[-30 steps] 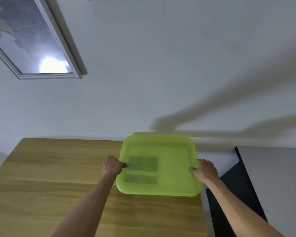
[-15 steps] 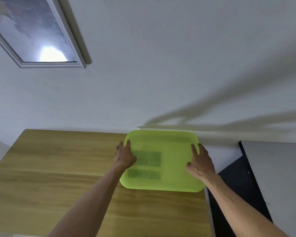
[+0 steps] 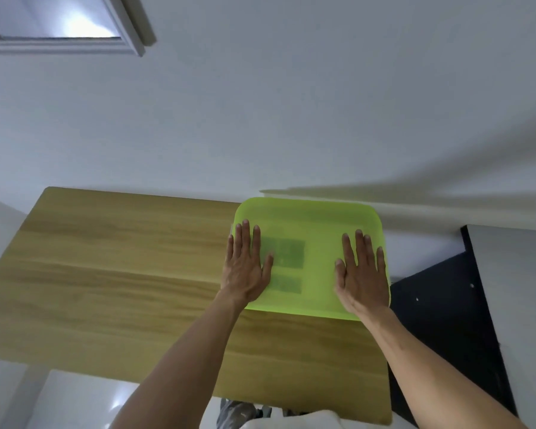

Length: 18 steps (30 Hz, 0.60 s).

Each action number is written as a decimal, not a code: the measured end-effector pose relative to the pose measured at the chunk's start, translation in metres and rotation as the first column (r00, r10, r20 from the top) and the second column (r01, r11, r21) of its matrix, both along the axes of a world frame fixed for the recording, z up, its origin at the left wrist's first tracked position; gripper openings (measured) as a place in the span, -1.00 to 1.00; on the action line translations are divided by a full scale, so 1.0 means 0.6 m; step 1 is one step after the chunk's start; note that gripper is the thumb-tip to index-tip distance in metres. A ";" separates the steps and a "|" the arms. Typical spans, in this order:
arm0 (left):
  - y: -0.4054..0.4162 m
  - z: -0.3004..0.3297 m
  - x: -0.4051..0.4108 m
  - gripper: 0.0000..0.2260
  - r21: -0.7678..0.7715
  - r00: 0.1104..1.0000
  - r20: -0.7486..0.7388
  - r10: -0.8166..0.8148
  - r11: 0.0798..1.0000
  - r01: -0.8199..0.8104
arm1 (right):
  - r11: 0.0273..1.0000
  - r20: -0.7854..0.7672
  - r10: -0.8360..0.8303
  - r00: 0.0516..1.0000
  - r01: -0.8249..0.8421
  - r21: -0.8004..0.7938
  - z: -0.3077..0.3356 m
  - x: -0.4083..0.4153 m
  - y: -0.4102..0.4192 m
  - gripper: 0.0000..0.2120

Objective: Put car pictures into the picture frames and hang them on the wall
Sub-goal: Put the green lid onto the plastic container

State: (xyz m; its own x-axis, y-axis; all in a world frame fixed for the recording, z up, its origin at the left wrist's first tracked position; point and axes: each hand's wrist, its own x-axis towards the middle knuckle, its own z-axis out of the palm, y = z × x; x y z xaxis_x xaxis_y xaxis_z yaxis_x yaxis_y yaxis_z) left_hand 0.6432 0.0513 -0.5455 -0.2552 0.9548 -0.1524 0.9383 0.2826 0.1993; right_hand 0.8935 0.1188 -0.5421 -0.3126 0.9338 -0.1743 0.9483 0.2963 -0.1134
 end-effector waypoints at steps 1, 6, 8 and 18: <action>0.003 -0.002 0.000 -0.34 -0.005 1.000 -0.007 0.001 1.000 -0.001 | 1.000 0.000 -0.003 1.000 0.003 -0.001 -0.001 -0.001 0.002 -0.40; 0.015 -0.005 -0.005 -0.35 -0.007 1.000 -0.022 0.001 1.000 -0.002 | 1.000 0.008 -0.004 1.000 0.004 -0.008 0.001 -0.005 0.015 -0.39; 0.018 -0.005 -0.008 -0.35 -0.002 1.000 -0.027 -0.006 1.000 0.006 | 1.000 0.004 -0.012 1.000 0.012 0.007 0.000 -0.008 0.016 -0.39; 0.026 -0.007 -0.013 -0.33 0.008 0.999 -0.034 -0.019 1.000 0.020 | 0.999 -0.018 -0.040 0.999 0.040 0.008 -0.006 -0.010 0.016 -0.40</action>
